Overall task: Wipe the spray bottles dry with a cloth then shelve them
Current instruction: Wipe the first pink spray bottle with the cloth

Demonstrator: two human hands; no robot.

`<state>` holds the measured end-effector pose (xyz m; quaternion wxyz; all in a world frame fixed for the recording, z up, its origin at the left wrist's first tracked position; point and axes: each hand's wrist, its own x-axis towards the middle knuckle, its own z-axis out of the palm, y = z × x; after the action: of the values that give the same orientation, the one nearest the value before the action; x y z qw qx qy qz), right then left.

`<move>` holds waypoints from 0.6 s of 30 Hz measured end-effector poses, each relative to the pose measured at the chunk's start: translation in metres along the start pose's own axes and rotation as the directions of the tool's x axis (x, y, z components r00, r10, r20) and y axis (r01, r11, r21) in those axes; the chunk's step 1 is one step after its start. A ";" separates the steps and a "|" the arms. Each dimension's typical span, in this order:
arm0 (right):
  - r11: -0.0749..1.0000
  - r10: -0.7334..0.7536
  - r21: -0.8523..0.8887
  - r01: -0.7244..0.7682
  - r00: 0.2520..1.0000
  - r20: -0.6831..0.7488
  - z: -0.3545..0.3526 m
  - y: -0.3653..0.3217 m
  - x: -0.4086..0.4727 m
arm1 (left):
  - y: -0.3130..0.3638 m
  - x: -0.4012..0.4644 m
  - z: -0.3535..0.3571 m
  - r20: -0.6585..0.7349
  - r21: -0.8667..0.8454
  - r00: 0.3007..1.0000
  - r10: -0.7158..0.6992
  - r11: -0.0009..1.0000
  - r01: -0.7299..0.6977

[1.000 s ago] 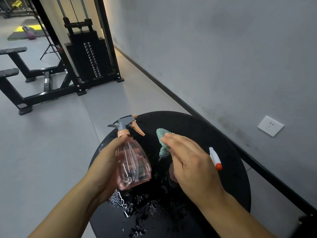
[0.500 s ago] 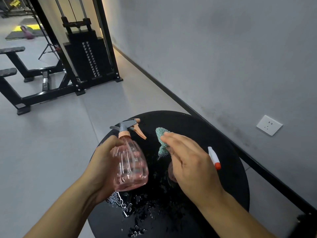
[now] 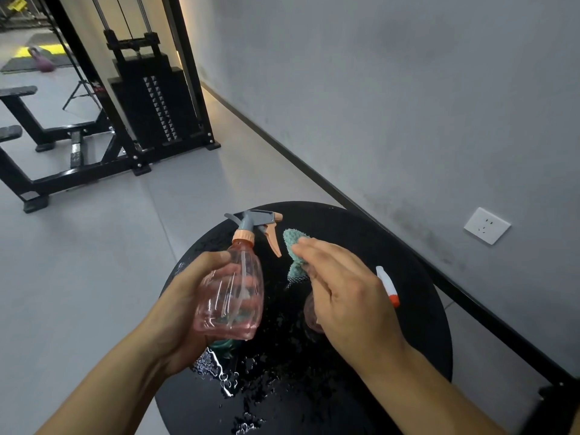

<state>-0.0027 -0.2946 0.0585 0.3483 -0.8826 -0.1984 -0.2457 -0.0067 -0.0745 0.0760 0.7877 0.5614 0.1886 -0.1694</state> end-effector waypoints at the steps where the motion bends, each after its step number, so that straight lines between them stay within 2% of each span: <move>1: 1.000 0.003 0.002 -0.003 1.000 -0.003 0.000 0.000 0.000 | 0.000 -0.001 0.000 0.009 -0.001 1.000 0.002 1.000 -0.002; 10: 1.000 -0.002 0.004 0.003 0.998 -0.063 -0.001 0.002 0.004 | -0.002 -0.009 0.006 0.078 0.081 0.997 0.019 0.996 -0.025; 16: 1.000 -0.005 0.004 0.005 0.990 -0.141 -0.002 0.007 0.008 | -0.002 -0.011 0.008 0.158 0.079 0.986 -0.044 0.996 0.032; 18: 1.000 0.010 0.003 -0.009 0.992 -0.125 -0.003 0.009 0.008 | -0.002 -0.012 0.009 0.192 0.070 0.979 -0.065 0.996 0.053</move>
<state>0.0077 -0.3013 0.0607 0.3625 -0.8659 -0.1724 -0.2984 -0.0171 -0.0833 0.0824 0.7784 0.5616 0.1217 -0.2528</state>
